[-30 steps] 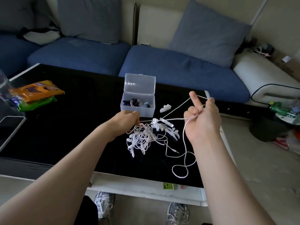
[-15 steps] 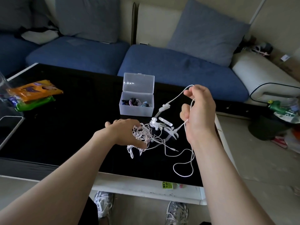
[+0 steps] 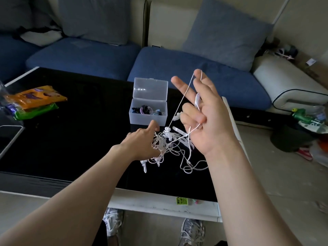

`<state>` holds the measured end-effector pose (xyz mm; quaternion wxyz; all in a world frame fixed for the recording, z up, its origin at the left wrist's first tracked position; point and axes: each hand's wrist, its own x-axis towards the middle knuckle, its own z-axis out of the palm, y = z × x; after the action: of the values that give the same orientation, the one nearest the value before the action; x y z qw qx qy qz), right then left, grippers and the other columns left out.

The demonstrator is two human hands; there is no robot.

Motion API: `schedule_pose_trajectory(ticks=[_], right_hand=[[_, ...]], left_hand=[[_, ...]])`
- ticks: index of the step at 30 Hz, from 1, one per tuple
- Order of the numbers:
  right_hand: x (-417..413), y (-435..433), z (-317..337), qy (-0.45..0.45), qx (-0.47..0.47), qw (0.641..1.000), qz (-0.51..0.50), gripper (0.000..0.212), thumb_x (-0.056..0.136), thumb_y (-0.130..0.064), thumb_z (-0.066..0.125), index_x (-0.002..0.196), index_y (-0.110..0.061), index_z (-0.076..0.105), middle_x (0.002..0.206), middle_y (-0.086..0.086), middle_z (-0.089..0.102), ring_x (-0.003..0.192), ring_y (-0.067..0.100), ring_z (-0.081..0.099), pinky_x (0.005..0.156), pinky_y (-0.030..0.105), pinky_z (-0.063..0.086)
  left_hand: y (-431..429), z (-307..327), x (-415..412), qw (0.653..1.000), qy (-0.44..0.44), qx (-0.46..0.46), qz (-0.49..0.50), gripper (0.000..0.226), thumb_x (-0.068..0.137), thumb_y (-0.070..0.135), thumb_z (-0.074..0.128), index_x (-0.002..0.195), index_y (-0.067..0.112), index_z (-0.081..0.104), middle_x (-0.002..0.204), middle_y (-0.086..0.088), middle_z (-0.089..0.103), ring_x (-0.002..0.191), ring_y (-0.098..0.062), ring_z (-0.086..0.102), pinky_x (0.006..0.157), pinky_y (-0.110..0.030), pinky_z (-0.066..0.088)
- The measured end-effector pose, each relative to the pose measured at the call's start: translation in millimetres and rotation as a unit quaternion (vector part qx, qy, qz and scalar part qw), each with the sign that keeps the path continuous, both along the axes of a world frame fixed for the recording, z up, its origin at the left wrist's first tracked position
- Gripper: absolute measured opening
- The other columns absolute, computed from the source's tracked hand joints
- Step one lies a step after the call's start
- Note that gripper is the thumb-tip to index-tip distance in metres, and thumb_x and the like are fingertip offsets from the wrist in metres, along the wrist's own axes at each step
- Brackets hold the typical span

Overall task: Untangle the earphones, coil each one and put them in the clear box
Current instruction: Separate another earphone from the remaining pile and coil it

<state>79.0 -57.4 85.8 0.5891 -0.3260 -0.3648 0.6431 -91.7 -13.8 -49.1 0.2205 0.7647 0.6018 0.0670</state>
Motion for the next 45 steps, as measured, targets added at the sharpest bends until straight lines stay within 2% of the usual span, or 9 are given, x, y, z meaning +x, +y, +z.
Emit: schedule_pose_trajectory(ticks=[7, 12, 15, 19, 28, 31, 35, 40, 45], right_hand=[[9.5, 1.7, -5.3, 0.143, -0.05, 0.988, 0.018, 0.022, 0.111, -0.016, 0.05, 0.09, -0.022, 0.045, 0.126, 0.017, 0.07, 0.034, 0.003, 0.037, 0.034, 0.013, 0.032], [10.4, 4.2, -15.8, -0.165, -0.128, 0.961, -0.181, 0.025, 0.104, -0.019, 0.059, 0.081, -0.013, 0.055, 0.057, 0.001, 0.065, 0.032, 0.01, 0.031, 0.034, 0.019, 0.02], [15.5, 4.1, -32.5, -0.429, -0.096, 0.874, -0.207, 0.031, 0.094, -0.029, 0.063, 0.071, -0.011, 0.054, 0.059, 0.006, 0.06, 0.036, 0.015, 0.042, 0.041, 0.023, 0.037], [19.7, 5.0, -47.8, -0.693, -0.077, 0.707, -0.118, 0.023, 0.101, -0.034, 0.05, 0.118, -0.019, 0.056, 0.101, 0.007, 0.065, 0.083, 0.032, 0.067, 0.076, 0.04, 0.057], [25.0, 11.4, -87.7, -0.856, -0.164, 0.431, 0.231, 0.052, 0.101, -0.016, 0.052, 0.15, -0.032, 0.051, 0.145, 0.009, 0.054, 0.136, 0.036, 0.042, 0.113, 0.046, 0.032], [26.6, 9.8, -88.1, -0.845, -0.13, 0.462, 0.235, 0.026, 0.099, -0.04, 0.056, 0.118, -0.032, 0.071, 0.13, 0.004, 0.06, 0.128, 0.032, 0.042, 0.101, 0.044, 0.029], [22.4, 12.6, -87.5, -0.785, -0.086, 0.585, 0.184, 0.06, 0.099, -0.07, 0.049, 0.076, -0.018, 0.069, 0.096, 0.0, 0.07, 0.107, 0.026, 0.059, 0.092, 0.045, 0.027], [12.5, 7.0, -88.8, -0.722, -0.036, 0.675, 0.15, 0.046, 0.094, -0.032, 0.063, 0.055, -0.006, 0.062, 0.06, 0.009, 0.067, 0.055, 0.017, 0.052, 0.062, 0.029, 0.043], [-4.0, -0.4, -82.6, -0.659, -0.05, 0.731, 0.17, 0.034, 0.087, -0.02, 0.065, 0.054, -0.012, 0.064, 0.066, 0.001, 0.077, 0.056, 0.007, 0.069, 0.056, 0.02, 0.046]], left_hand=[[1.9, -3.4, -12.7, 0.992, 0.109, 0.02, 0.06, 0.038, 0.092, 0.012, 0.062, 0.127, 0.025, 0.051, 0.111, -0.006, 0.051, 0.095, -0.033, 0.065, 0.074, -0.044, 0.056], [-0.2, 3.7, -16.8, 0.972, 0.136, 0.052, 0.183, 0.029, 0.091, 0.012, 0.063, 0.119, 0.011, 0.055, 0.119, -0.011, 0.037, 0.112, -0.038, 0.054, 0.084, -0.047, 0.05], [1.2, 0.3, -19.9, 0.978, 0.154, 0.055, 0.133, 0.037, 0.087, 0.021, 0.071, 0.122, 0.018, 0.059, 0.13, -0.009, 0.035, 0.121, -0.034, 0.042, 0.102, -0.049, 0.042], [1.8, -1.0, -22.5, 0.997, 0.08, 0.001, 0.009, 0.061, 0.085, 0.011, 0.074, 0.132, 0.042, 0.051, 0.136, 0.006, 0.038, 0.128, -0.022, 0.035, 0.101, -0.044, 0.028], [-1.0, 4.1, -24.6, 0.997, 0.028, -0.071, -0.032, 0.03, 0.089, 0.05, 0.071, 0.115, 0.04, 0.06, 0.111, 0.017, 0.062, 0.111, -0.012, 0.055, 0.105, -0.049, 0.028], [2.4, 1.1, -23.9, 0.997, 0.036, -0.065, -0.003, 0.029, 0.094, 0.053, 0.066, 0.113, 0.033, 0.055, 0.107, 0.013, 0.064, 0.106, -0.013, 0.052, 0.106, -0.049, 0.027], [6.4, -2.1, -27.7, 0.995, 0.021, -0.096, 0.019, 0.033, 0.097, 0.053, 0.058, 0.121, 0.032, 0.055, 0.115, 0.011, 0.068, 0.11, -0.016, 0.059, 0.106, -0.046, 0.04], [5.4, 4.6, -27.9, 0.987, -0.111, -0.116, 0.026, 0.018, 0.102, 0.035, 0.062, 0.118, 0.034, 0.071, 0.103, 0.007, 0.074, 0.097, -0.016, 0.071, 0.079, -0.027, 0.055], [5.7, 12.5, -21.3, 0.975, -0.178, -0.105, 0.079, 0.012, 0.095, 0.02, 0.071, 0.104, 0.024, 0.077, 0.094, 0.002, 0.079, 0.089, -0.021, 0.072, 0.075, -0.032, 0.056]])
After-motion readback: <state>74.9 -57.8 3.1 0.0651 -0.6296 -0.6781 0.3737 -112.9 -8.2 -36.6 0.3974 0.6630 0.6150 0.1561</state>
